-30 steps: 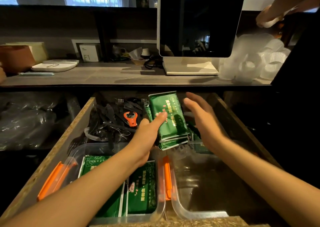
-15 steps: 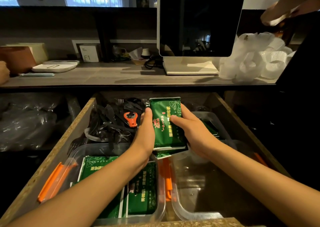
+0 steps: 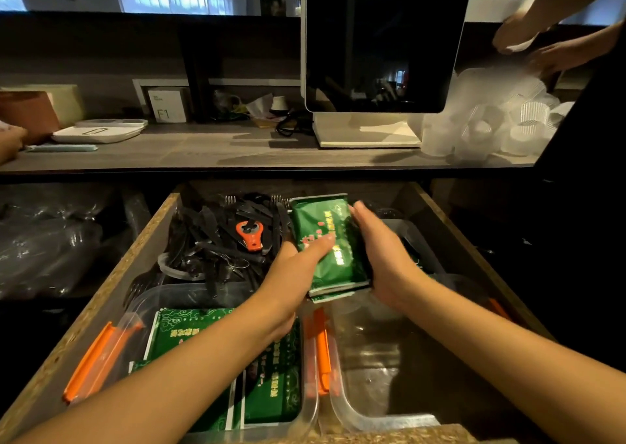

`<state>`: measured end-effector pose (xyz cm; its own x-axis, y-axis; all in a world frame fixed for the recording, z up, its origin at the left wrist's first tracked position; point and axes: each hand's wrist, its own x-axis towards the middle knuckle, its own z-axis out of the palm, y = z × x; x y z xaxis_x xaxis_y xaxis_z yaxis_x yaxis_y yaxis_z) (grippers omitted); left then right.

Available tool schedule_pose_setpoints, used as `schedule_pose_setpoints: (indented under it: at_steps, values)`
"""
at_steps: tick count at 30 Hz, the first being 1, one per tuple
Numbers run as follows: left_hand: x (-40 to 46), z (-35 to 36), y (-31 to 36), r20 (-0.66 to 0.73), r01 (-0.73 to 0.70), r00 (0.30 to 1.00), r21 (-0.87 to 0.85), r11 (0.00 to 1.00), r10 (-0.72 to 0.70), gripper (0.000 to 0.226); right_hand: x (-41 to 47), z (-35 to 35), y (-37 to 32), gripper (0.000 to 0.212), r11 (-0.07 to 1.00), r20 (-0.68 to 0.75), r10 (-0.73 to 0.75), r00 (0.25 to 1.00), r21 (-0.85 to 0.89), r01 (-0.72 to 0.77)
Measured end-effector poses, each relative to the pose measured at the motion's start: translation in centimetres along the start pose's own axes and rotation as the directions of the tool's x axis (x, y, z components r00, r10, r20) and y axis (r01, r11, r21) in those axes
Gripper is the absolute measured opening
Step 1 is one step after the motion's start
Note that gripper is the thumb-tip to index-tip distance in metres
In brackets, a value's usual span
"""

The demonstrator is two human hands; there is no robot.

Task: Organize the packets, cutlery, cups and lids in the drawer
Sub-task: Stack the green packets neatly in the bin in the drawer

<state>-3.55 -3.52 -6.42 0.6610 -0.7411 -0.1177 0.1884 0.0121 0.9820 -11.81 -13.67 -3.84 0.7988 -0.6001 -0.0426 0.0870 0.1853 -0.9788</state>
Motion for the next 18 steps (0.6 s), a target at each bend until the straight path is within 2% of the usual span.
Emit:
schedule_pose_setpoints:
  at_steps: [2,5,7,8,9,11,13,15,16,18]
  values:
    - [0.5,-0.5,0.2,-0.028,0.039,0.999,-0.074,0.997,-0.041,0.054,1.3,-1.8,-0.8,0.044,0.996,-0.018,-0.024,1.000,-0.088,0.022]
    - [1.0,-1.1,0.5,-0.034,0.035,0.999,-0.082,0.996,-0.038,0.073,3.5,-5.7,-1.5,0.026,0.891,-0.201,-0.173,0.964,-0.450,0.066]
    - [1.2,-1.5,0.4,-0.052,0.019,0.998,-0.088,0.996,-0.024,0.066,4.7,-8.7,-1.0,0.035,0.676,-0.216,-0.193,0.957,-0.736,-0.030]
    - [1.2,-1.6,0.4,-0.059,0.016,0.998,-0.092,0.996,-0.021,0.059,5.1,-9.8,-0.7,0.041,0.538,-0.205,-0.137,0.969,-0.837,-0.101]
    - [1.3,-1.7,0.3,-0.065,0.017,0.998,-0.095,0.995,-0.023,0.054,5.4,-10.7,-0.3,0.046,0.430,-0.203,-0.062,0.977,-0.889,-0.157]
    - [1.3,-1.9,0.2,-0.074,0.025,0.997,-0.104,0.994,-0.033,0.050,5.9,-11.6,0.8,0.052,0.327,-0.193,0.107,0.975,-0.920,-0.218]
    - [1.4,-1.9,0.1,-0.073,0.032,0.997,-0.108,0.994,-0.040,0.051,5.9,-11.4,1.3,0.054,0.212,-0.137,0.245,0.960,-0.958,-0.191]
    - [1.4,-1.7,0.1,-0.067,0.035,0.997,-0.103,0.994,-0.042,0.051,6.1,-11.1,1.5,0.051,0.066,-0.074,0.254,0.964,-0.993,-0.093]
    - [1.4,-1.6,0.1,-0.062,0.036,0.997,-0.102,0.994,-0.042,0.051,6.2,-11.0,1.5,0.046,0.030,-0.064,0.218,0.974,-0.997,-0.072]
    - [1.3,-1.5,0.1,-0.059,0.038,0.997,-0.106,0.994,-0.044,0.051,6.3,-11.2,1.5,0.036,0.030,-0.067,0.133,0.989,-0.997,-0.071]
